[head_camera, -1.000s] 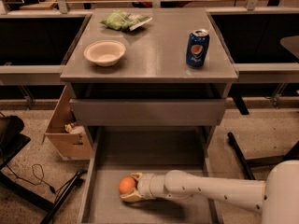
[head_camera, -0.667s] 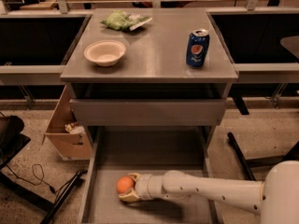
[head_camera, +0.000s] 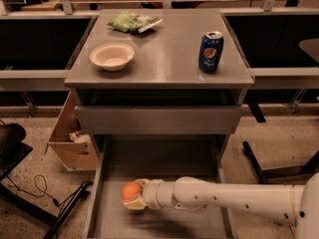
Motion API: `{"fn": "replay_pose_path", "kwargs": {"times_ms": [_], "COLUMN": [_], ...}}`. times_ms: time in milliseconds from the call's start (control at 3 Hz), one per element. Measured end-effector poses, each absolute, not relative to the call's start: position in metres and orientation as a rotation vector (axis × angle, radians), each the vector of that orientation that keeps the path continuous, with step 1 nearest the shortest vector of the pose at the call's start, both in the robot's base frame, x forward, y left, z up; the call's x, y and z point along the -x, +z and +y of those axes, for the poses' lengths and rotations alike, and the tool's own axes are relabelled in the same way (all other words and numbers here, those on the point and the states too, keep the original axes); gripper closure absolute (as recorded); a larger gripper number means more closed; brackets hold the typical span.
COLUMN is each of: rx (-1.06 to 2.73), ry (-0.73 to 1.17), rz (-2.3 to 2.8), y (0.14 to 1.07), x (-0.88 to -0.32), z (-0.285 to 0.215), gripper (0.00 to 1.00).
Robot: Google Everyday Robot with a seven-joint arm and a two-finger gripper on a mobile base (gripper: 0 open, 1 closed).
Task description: Pick orange from middle drawer and place on counter
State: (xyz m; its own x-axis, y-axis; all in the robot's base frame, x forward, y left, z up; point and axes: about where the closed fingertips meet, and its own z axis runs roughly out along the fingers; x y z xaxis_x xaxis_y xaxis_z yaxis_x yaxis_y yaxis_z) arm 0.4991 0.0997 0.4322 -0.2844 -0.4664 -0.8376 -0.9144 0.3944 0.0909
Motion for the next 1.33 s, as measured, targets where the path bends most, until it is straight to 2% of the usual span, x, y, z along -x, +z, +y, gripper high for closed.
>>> {"fn": "replay_pose_path", "kwargs": {"times_ms": [667,1333], "rx": [1.049,1.007], "ry": [0.730,0.621], "rz": [2.293,2.404], "y": [0.471,0.537], "x": [-0.462,-0.491], "z": [0.090,0.078], "gripper": [1.00,1.00]}}
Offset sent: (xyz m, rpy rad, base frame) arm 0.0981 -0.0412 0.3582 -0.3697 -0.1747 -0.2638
